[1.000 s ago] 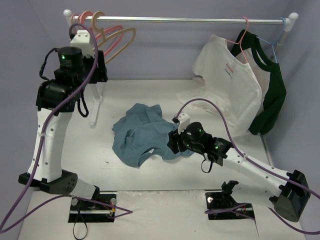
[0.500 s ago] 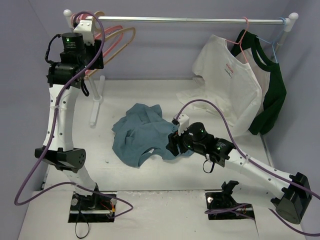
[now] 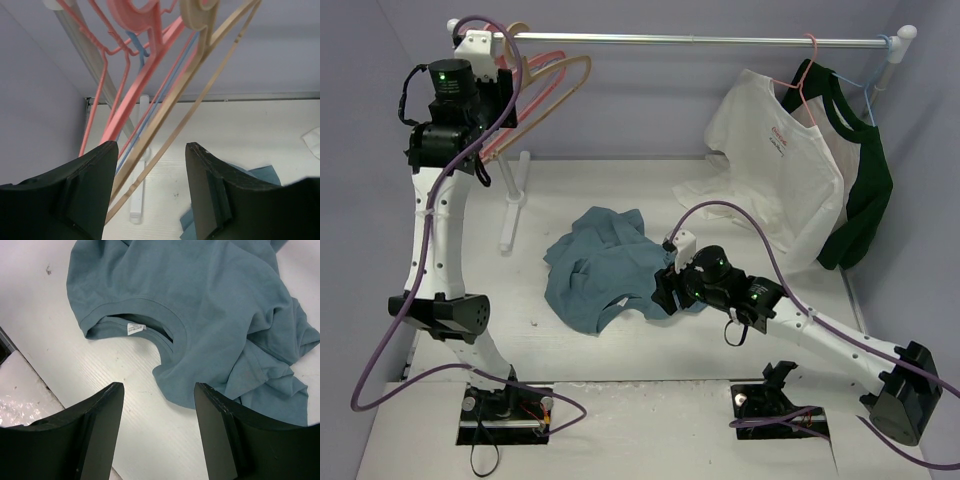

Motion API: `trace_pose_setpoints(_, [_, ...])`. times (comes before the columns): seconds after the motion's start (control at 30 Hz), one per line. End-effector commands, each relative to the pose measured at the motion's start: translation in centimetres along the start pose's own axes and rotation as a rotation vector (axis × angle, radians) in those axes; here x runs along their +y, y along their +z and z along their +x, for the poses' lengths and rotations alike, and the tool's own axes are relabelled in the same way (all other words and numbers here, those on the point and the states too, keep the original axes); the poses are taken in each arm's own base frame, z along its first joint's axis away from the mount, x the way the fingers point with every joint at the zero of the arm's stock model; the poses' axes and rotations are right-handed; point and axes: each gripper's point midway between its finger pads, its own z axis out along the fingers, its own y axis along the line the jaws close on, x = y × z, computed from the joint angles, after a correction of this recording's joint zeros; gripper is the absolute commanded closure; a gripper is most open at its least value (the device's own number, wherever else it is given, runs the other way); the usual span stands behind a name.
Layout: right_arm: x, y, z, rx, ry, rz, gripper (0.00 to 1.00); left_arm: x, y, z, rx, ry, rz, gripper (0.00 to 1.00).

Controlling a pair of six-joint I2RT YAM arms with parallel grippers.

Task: Place the t-shirt on the hanger
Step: Pick up the hanger from the clothesline.

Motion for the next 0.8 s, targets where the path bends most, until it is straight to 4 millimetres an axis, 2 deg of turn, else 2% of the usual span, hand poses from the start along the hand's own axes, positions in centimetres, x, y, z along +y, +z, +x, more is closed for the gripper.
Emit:
trace_pose_setpoints(0.0, [0.7,0.4,-0.7,-0.028,-0.016,-0.033,0.41,1.4,-0.4,-3.1,-0.111,0.013,-0.020,0.45])
trace_pose_setpoints(0.07, [0.7,0.6,-0.5,-0.026,-0.016,-0.037,0.41,1.4,-0.1,-2.8,-0.107,0.005,-0.001,0.45])
trace_pose_setpoints(0.23, [0.5,0.7,-0.3,-0.017,-0.012,-0.028,0.40,0.0,0.6,-1.5,-0.069,0.011,0.082,0.45])
trace_pose_setpoints(0.47, [0.5,0.5,-0.4,-0.023,-0.012,-0.025,0.40,-0.1,1.7,0.5,-0.011,0.012,0.090,0.45])
trace_pose_setpoints(0.63, [0.4,0.6,-0.3,-0.020,-0.008,-0.020,0.40,-1.1,1.5,0.8,-0.006,-0.005,0.142,0.45])
trace_pose_setpoints(0.77, [0.4,0.5,-0.4,-0.020,-0.006,-0.018,0.40,-1.5,1.4,0.3,-0.026,-0.017,0.163,0.45])
